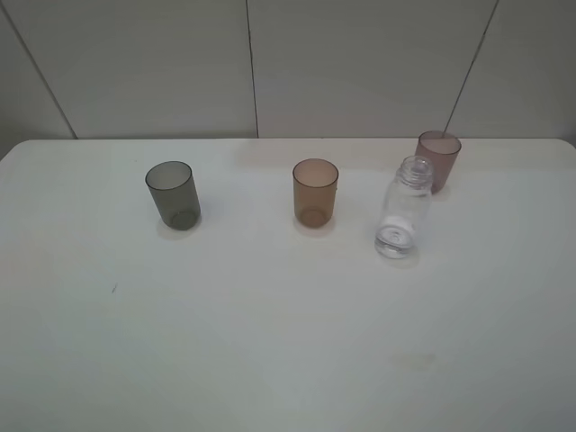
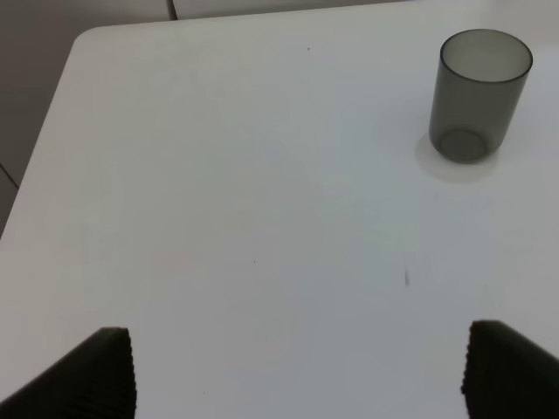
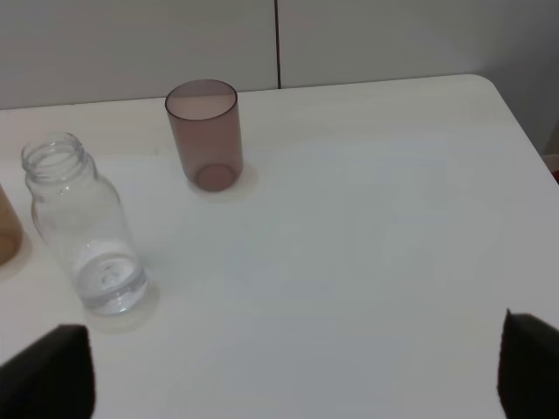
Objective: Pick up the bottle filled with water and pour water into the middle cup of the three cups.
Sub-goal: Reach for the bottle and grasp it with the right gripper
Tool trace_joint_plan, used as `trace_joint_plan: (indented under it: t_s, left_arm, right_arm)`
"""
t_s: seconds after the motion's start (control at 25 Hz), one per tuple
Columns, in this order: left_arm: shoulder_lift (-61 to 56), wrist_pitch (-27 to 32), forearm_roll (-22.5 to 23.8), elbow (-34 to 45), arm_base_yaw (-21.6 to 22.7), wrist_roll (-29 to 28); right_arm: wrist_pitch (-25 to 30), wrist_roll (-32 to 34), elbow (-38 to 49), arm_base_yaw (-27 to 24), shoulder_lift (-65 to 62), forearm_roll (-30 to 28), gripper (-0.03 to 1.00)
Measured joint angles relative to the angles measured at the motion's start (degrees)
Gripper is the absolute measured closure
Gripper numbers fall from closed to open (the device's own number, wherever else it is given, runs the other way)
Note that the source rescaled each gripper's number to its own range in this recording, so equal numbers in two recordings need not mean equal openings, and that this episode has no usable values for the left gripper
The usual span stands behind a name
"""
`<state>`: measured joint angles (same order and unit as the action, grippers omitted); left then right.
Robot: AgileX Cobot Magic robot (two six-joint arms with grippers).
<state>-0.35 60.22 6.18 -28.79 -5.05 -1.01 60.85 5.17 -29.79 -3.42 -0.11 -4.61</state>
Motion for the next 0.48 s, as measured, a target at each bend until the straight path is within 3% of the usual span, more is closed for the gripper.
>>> trace_joint_plan:
  t_s: [0.48]
  left_arm:
    - [0.0,0.0,0.0,0.0,0.0,0.0]
  right_arm:
    - [0.0,0.0,0.0,0.0,0.0,0.0,-0.03]
